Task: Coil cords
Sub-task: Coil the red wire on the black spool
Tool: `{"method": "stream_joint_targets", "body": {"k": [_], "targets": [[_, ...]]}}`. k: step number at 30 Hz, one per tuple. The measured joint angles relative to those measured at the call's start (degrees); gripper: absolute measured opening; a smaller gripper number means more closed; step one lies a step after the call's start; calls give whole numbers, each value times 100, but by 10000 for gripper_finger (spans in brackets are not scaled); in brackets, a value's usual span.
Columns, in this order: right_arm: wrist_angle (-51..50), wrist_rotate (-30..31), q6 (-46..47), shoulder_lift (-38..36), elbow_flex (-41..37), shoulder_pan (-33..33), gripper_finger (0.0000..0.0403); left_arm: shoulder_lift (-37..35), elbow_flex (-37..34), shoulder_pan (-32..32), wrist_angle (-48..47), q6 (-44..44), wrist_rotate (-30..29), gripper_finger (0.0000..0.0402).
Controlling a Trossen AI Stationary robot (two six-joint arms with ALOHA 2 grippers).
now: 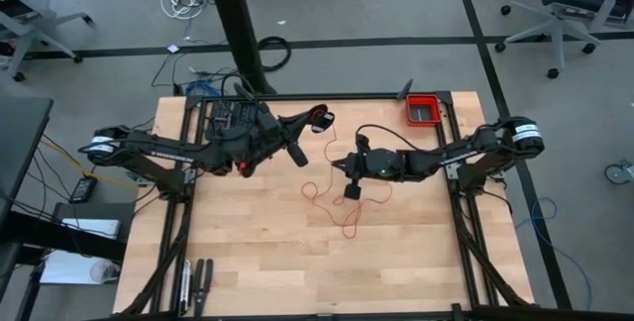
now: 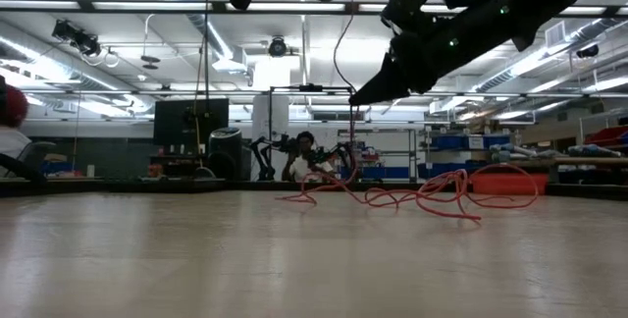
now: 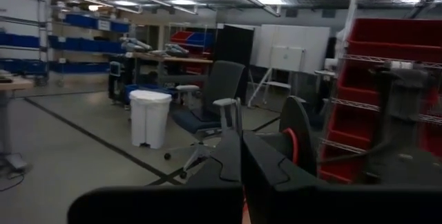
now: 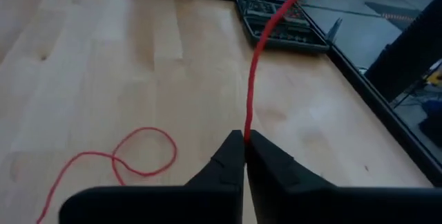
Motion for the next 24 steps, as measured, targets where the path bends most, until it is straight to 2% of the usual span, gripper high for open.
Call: {"method": "stream_joint_targets", "body": {"k": [6, 13, 16, 19, 22, 24], "targets": [[-147, 70, 155, 96, 118, 42, 3, 0, 0, 0, 106, -466, -596, 1], [-525, -219, 284, 282, 627, 181, 2, 0, 0, 11, 81, -655, -1463, 1], [-1041, -292, 314, 339, 1124, 260, 1, 0, 0, 11, -163, -661, -1800, 1], [-2112, -630, 600, 400, 1783, 266, 1, 0, 0, 15, -359, -740, -2017, 1], [-3076, -1146, 862, 558, 2449, 261, 1, 0, 0, 58, -415, -773, -2038, 1], [-3515, -1162, 681, 656, 2767, 376, 1, 0, 1, 104, -440, -773, -2058, 1]]}}
